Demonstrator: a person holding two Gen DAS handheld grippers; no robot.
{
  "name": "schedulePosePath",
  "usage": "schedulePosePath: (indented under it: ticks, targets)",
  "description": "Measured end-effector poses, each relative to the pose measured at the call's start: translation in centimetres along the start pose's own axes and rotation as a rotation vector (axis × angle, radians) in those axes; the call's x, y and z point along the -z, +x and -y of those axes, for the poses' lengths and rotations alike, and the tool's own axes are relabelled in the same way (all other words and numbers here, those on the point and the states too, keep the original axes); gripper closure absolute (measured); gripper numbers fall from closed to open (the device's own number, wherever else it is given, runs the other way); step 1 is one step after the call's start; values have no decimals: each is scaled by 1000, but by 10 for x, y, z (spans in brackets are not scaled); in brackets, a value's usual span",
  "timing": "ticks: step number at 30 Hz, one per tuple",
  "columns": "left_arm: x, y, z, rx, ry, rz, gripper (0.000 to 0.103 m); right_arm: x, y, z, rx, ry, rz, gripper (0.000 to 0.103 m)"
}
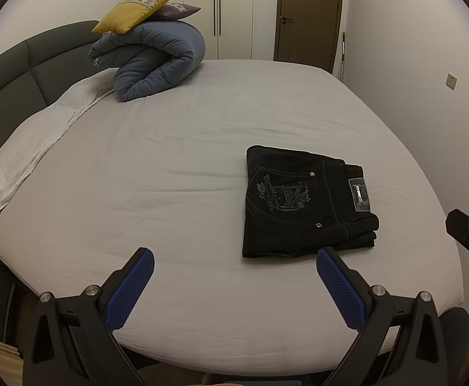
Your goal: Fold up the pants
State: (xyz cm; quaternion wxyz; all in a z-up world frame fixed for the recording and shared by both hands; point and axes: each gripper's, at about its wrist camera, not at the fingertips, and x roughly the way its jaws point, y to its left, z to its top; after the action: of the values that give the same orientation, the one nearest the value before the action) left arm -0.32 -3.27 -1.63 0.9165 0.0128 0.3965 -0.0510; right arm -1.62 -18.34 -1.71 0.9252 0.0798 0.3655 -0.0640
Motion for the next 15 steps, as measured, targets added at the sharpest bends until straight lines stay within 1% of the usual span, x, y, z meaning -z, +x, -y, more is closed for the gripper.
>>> schedulePosePath:
  ticks: [15]
  targets:
    - [0, 0, 2, 0, 1, -1, 0, 1, 0, -1, -2, -2, 1, 0]
